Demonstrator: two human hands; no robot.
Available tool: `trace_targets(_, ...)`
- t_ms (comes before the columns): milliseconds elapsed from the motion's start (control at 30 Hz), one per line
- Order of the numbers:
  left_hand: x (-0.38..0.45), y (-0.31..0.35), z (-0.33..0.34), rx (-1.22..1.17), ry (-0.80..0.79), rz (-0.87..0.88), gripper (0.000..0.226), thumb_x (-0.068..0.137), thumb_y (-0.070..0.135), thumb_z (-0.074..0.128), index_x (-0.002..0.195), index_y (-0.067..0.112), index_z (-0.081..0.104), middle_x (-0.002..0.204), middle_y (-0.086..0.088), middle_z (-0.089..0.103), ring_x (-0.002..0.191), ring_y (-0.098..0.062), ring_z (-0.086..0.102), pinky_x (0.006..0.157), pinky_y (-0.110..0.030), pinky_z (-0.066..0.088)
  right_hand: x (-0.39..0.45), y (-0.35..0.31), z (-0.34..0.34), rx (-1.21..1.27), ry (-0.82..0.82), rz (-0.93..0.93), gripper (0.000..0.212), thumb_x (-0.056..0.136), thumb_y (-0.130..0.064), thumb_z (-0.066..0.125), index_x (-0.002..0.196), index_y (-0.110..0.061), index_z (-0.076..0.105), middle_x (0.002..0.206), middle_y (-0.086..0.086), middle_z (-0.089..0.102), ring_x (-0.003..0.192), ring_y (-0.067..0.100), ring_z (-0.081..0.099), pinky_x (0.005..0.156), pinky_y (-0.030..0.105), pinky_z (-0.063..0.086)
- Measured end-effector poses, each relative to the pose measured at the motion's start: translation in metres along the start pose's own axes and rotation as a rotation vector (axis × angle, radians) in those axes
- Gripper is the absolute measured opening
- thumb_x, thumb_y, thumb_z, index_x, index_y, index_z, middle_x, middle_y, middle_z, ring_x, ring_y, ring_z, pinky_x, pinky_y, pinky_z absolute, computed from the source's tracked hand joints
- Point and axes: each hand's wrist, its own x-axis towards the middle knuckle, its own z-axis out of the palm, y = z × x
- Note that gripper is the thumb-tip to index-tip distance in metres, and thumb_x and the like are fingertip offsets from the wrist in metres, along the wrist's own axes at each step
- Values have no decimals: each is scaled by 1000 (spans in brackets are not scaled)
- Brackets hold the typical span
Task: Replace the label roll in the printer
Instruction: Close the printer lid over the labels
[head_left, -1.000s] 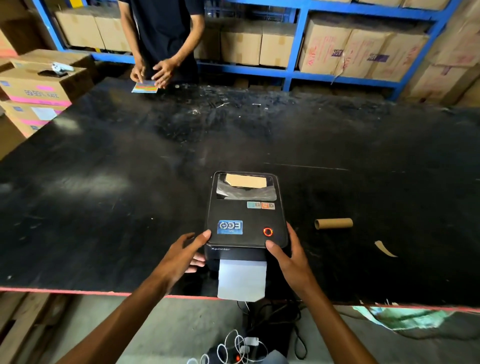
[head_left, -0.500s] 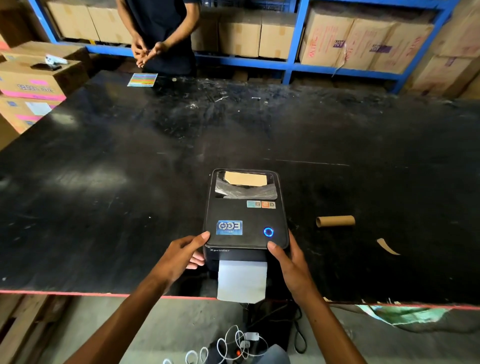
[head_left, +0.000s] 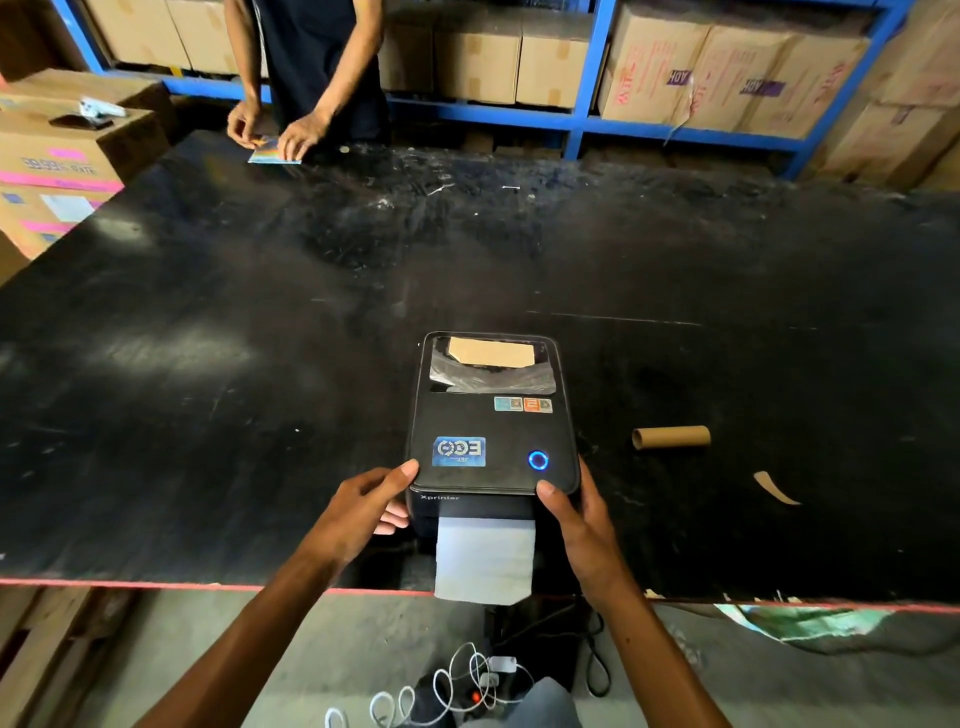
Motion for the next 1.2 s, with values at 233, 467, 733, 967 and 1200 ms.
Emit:
trace_targets(233,-1,1,0,-5,1,5,43,87,54,48,89,16,67,88,-12,73,86,-27,69,78,-35,55,-1,1,1,10,8,10,69,69,-43,70,133,-26,50,117,-13,70,109,7,64,78,13,52)
trace_targets(467,-2,1,2,-36,29,12,37,87,50,53,78,17,68,77,-12,72,81,-29,70,81,-42,55,-1,2,1,10,5,-2,68,71,-43,71,134,-27,49,127,-4,65,117,12,61,91,20,52)
trace_targets(733,-5,2,3,-49,31,12,40,87,51,51,82,15,68,77,-12,71,82,-28,69,82,-41,55,-2,3,0,-5,8,2,69,70,-47,71,134,-30,49,126,-7,65,115,8,61,84,14,51)
trace_targets(967,-7,3,4,-61,41,17,41,88,50,52,77,14,68,75,-10,71,81,-27,68,82,-41,55,-2,1,0,-12,-3,-2,68,70,-47,71,133,-32,49,124,-12,66,115,5,60,83,10,49)
trace_targets(1200,-8,4,4,-62,37,23,42,86,52,51,75,15,67,74,-9,71,79,-26,68,80,-39,55,-2,1,-1,-38,-12,3,70,70,-50,71,134,-34,48,127,-11,64,119,6,58,87,11,49)
